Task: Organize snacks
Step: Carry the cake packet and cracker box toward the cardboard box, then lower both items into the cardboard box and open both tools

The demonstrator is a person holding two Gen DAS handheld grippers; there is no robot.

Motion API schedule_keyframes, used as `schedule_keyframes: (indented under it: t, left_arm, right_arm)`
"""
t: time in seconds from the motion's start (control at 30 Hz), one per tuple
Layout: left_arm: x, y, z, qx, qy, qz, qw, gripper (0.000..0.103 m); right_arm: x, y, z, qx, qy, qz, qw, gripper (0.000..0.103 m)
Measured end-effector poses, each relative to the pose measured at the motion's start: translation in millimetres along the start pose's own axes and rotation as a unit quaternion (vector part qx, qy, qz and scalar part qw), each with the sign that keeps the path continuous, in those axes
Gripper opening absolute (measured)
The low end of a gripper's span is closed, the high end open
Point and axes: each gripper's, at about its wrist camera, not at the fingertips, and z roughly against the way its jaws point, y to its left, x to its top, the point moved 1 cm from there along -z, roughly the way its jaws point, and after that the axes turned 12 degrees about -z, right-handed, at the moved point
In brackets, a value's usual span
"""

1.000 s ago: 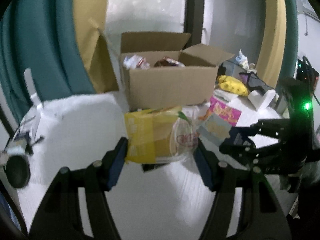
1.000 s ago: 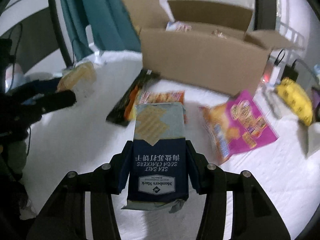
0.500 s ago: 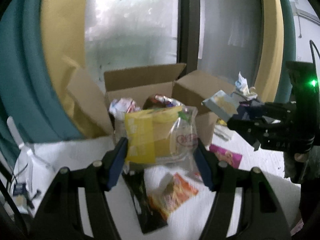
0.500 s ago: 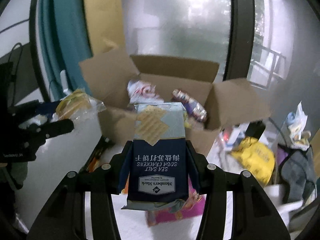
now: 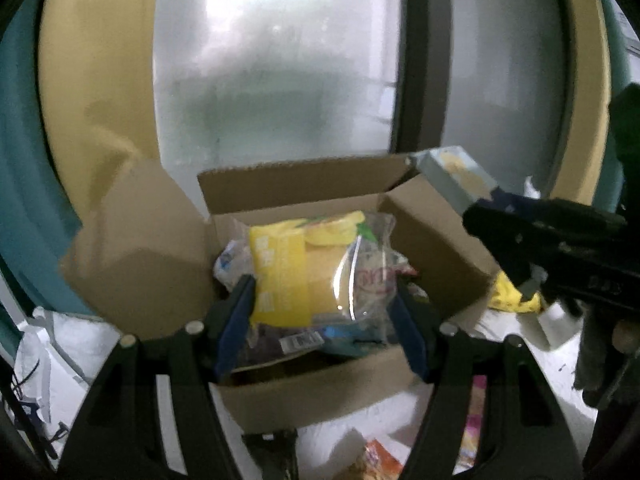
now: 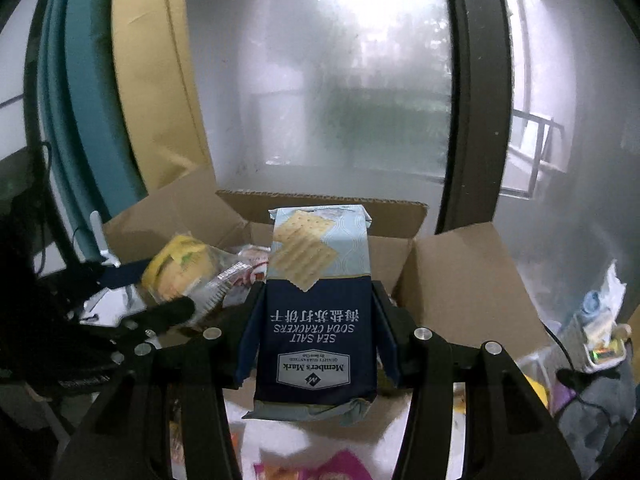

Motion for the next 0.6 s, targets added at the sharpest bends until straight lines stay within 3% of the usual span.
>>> schedule_keyframes:
  t: [0.3,0.33,0.37,0.43,0.6]
  left_arm:
    - [7,15,-24,0.017,-0.002,0.025,0.9995,0.078]
    - [7,17,-26,0.02,-0.002,0.023,0.9995,0.079]
    - [6,16,-26,0.026,-0.003,0.017,0.9995,0.079]
    - [6,12,-24,0.034,-0.001,0.012,0.9994,0.079]
    - [11,8,-9,0.031,-0.019,0.008,0.9993,0.079]
  right_arm:
    - [7,-17,-47,0.011,0.0,-0.052,0.999,0.053]
    - [7,-21,-49,0.019,-0.007,-0.063,0.998,0.057]
    - [6,-24,-51,0.023,-0.017,-0.074,0.997,0.072]
    - [2,-27,-55,0.018,-0.021,-0.073,0.997,0.087]
    - [5,-27,-47,0.011,-0.025,-0.076,0.997,0.087]
